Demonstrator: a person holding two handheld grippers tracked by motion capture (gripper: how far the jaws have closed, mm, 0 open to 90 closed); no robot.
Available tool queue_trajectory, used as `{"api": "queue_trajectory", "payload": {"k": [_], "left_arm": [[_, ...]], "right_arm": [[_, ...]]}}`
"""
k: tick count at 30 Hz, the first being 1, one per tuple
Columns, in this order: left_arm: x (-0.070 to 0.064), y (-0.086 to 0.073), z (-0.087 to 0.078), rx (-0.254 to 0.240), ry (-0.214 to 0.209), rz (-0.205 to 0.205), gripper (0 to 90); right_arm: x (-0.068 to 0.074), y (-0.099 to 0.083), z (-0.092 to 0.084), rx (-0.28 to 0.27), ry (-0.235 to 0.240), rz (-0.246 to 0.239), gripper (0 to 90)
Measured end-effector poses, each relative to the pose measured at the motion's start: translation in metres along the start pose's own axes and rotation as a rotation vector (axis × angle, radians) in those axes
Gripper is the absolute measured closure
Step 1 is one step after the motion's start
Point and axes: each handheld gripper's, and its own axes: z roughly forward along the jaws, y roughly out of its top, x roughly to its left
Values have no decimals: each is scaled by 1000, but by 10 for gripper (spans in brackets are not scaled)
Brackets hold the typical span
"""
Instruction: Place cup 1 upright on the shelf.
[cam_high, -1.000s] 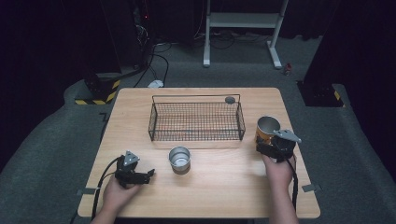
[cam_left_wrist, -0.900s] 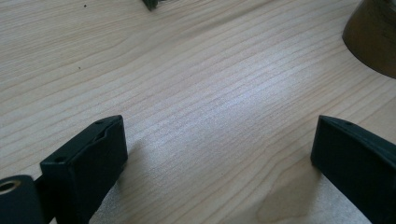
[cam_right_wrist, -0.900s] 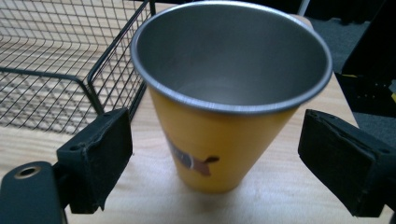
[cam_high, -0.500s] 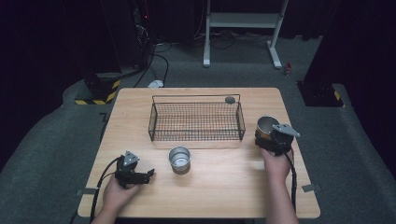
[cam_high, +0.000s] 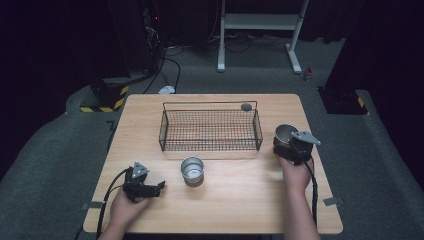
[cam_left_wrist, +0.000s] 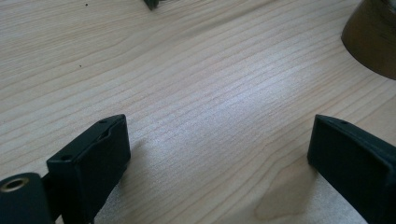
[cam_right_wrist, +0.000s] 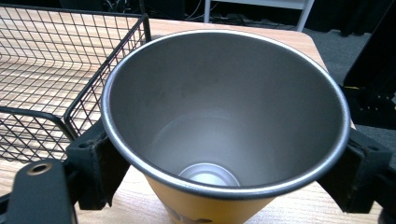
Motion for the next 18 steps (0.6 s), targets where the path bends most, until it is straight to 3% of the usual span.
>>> {"api": "queue_trajectory", "payload": {"k": [18], "left_arm": [[0,0,0,-1,-5,2,72]], "right_arm": [[5,0,-14,-6,5,-25,143]]}}
